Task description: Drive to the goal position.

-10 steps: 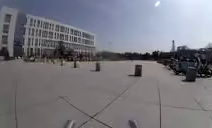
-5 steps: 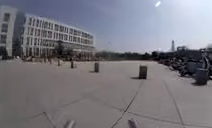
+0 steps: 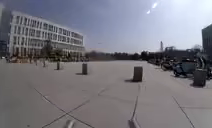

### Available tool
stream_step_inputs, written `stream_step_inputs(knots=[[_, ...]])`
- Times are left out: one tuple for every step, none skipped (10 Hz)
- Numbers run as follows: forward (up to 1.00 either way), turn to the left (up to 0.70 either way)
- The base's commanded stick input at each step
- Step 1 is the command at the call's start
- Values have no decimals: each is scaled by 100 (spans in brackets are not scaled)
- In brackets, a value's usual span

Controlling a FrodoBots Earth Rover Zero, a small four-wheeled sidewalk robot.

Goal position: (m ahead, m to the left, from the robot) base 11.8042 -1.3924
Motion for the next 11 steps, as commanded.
stream_step_inputs(knots=[[100, 0], [100, 0], [100, 0], [100, 0], [100, 0], [100, 0], [100, 0], [100, -9], [100, -24], [100, -27], [100, -27]])
